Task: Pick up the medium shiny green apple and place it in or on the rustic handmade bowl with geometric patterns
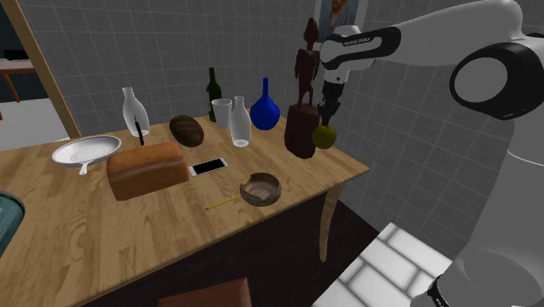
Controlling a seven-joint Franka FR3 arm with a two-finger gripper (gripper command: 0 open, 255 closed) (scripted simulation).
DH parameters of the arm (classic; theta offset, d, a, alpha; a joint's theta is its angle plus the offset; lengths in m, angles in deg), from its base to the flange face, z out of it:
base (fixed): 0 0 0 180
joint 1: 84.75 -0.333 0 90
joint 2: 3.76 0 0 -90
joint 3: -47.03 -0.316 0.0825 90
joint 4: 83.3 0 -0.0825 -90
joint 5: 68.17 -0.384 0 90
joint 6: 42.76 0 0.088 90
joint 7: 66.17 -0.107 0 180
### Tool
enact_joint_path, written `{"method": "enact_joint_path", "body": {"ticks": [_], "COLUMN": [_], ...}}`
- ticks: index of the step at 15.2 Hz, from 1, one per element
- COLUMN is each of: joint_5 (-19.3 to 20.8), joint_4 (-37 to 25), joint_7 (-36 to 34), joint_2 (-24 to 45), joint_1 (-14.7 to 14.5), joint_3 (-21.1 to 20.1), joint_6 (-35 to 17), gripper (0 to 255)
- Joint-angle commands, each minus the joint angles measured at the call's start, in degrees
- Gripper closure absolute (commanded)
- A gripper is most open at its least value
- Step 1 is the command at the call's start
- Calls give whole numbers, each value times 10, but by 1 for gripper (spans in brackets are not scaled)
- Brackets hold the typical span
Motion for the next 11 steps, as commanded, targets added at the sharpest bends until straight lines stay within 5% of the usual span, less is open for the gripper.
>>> {"method": "enact_joint_path", "body": {"ticks": [1, 11], "joint_5": [1, 0], "joint_4": [-15, -96], "joint_7": [-1, -5], "joint_2": [-1, 5], "joint_1": [1, 4], "joint_3": [0, 2], "joint_6": [16, 91], "gripper": [255, 255]}}
